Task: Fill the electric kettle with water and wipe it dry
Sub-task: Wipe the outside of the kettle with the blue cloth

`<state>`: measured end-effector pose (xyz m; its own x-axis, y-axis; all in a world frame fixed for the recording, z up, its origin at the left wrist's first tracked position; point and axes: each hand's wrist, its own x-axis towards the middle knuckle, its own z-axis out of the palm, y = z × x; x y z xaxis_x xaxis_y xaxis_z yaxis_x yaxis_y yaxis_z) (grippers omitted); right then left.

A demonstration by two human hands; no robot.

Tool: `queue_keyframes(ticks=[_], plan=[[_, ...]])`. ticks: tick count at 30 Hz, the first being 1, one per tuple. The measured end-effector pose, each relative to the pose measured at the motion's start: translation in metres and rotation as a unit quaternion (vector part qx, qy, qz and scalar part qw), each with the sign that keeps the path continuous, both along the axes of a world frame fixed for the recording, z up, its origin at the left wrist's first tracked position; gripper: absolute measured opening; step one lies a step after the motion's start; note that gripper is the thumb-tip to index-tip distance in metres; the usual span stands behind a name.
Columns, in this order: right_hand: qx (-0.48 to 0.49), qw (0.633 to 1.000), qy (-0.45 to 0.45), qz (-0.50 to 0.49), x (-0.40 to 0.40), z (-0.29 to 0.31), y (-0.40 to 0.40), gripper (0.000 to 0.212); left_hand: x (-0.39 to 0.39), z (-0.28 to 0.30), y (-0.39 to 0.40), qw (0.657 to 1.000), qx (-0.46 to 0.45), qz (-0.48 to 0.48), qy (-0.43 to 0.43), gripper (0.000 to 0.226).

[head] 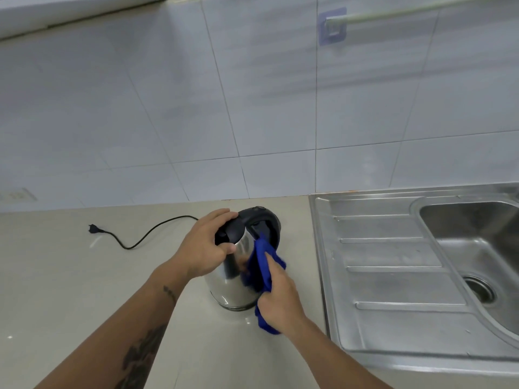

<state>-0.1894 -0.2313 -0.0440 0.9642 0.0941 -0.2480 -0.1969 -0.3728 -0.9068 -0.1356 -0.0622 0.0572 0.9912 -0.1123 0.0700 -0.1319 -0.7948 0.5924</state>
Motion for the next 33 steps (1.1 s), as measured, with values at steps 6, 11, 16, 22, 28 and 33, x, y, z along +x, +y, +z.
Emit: queue_keyframes(ticks=[6, 11, 16, 22, 28, 33], plan=[[-0.009, 0.997, -0.077, 0.03, -0.018, 0.002, 0.012, 0.092, 0.001, 0.003, 0.001, 1.0, -0.026, 0.002, 0.007, 0.07], [0.048, 0.997, -0.05, 0.037, 0.018, 0.001, 0.012, 0.105, 0.002, 0.004, 0.001, 0.999, -0.038, 0.022, 0.018, 0.068], [0.071, 0.997, 0.006, 0.038, 0.021, -0.017, 0.0, 0.102, -0.001, 0.001, -0.001, 0.998, -0.046, 0.04, 0.013, 0.069], [0.103, 0.995, 0.005, -0.001, -0.002, -0.03, 0.015, 0.104, -0.005, -0.006, -0.011, 0.997, -0.043, 0.072, -0.001, 0.069], [0.051, 0.995, -0.084, 0.033, -0.001, -0.005, 0.018, 0.109, -0.008, -0.011, -0.04, 0.988, 0.044, 0.143, -0.034, 0.068], [0.175, 0.984, 0.003, -0.022, 0.023, -0.007, 0.004, 0.077, -0.008, 0.005, -0.026, 0.987, 0.139, 0.079, 0.013, 0.067]])
